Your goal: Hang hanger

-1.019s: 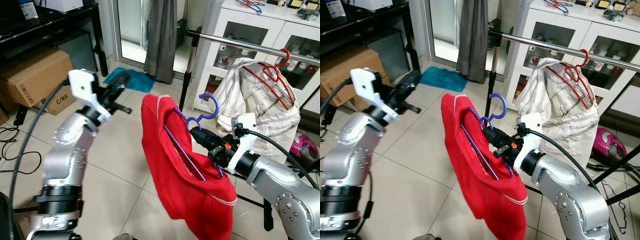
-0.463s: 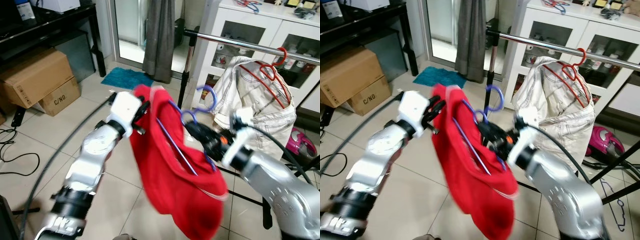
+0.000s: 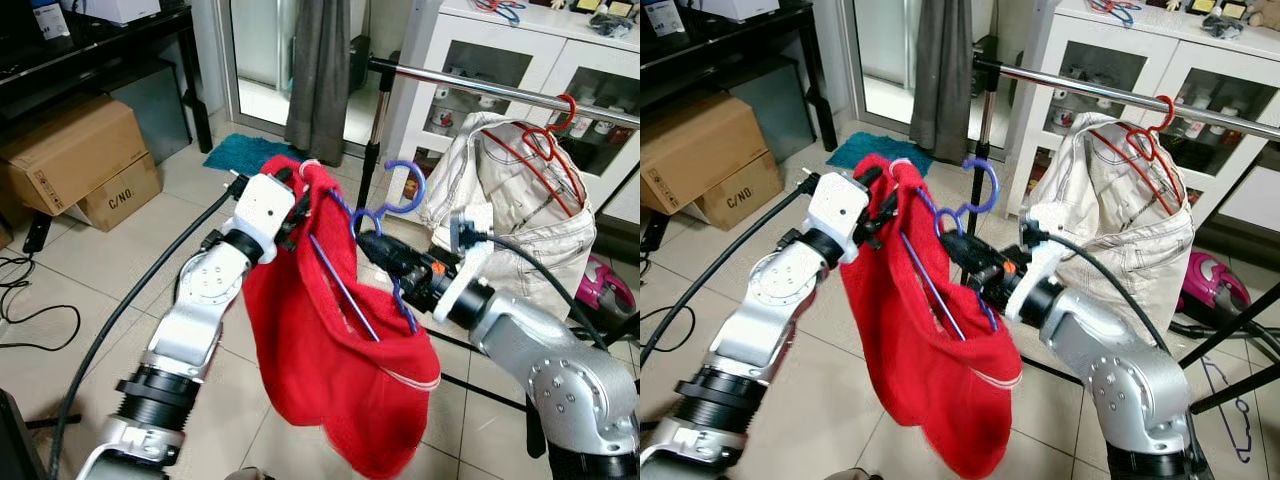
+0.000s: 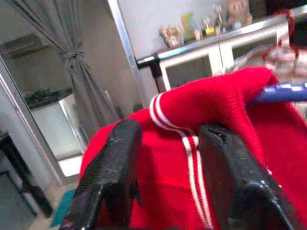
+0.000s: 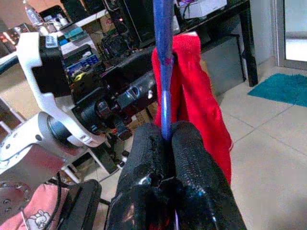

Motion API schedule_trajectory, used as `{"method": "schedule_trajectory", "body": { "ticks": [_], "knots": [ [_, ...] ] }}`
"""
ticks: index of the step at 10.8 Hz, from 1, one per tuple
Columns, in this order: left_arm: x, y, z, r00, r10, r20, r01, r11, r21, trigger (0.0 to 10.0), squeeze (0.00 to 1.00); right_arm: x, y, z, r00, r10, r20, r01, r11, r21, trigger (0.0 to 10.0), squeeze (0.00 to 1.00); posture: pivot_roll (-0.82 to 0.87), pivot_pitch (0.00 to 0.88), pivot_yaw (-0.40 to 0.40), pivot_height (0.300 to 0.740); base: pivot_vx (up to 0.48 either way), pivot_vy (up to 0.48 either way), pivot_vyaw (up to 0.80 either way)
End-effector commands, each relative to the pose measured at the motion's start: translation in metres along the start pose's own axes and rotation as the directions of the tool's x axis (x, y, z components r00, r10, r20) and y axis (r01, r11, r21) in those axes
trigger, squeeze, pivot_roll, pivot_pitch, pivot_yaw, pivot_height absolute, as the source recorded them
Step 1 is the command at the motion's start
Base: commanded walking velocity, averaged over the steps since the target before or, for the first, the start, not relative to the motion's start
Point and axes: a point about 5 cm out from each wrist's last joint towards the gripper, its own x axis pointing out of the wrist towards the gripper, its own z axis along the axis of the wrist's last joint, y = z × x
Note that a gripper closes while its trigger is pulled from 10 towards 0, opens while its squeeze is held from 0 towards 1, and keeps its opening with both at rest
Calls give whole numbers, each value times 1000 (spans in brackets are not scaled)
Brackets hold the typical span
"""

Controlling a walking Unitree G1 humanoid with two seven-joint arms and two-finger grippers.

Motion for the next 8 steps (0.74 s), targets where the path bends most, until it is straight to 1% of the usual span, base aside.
{"method": "schedule_trajectory", "body": {
  "ticks": [1,2,3,4,5,6,7,8],
  "knots": [
    [3,-9,10,996,-51,72,54,998,-32,10000,1000,5,6,3,998,61,6,-61,998,10,0,0,-8,0,-50,740,0,0,0],
    [-3,-16,13,987,-119,106,127,989,-79,10000,1000,5,6,2,998,62,-4,-62,998,9,0,0,-10,0,-49,740,0,0,0],
    [-13,-16,9,985,-156,69,159,986,-39,10000,976,3,6,0,998,61,-18,-61,998,5,0,0,-15,0,-45,740,0,0,0],
    [-18,-15,8,986,-161,44,162,986,-25,10000,816,2,6,-1,998,59,-27,-59,998,4,0,0,-14,0,-44,740,0,0,0],
    [-28,-12,3,987,-159,-20,159,987,29,10000,502,1,5,-3,997,56,-45,-56,998,1,0,0,-14,0,-42,740,0,0,0],
    [-35,-11,1,983,-167,-72,172,982,77,10000,365,1,4,-6,997,52,-64,-52,999,-1,0,0,-14,0,-43,740,0,0,0],
    [-42,-1,-4,988,-75,-138,92,988,122,10000,184,0,2,-9,995,44,-89,-44,999,-8,0,0,-9,0,-46,740,0,0,0],
    [-50,31,-5,968,186,-170,-162,976,146,10000,184,1,0,-8,995,43,-91,-44,999,-9,0,0,-6,0,-48,740,0,0,0]
  ]
}}
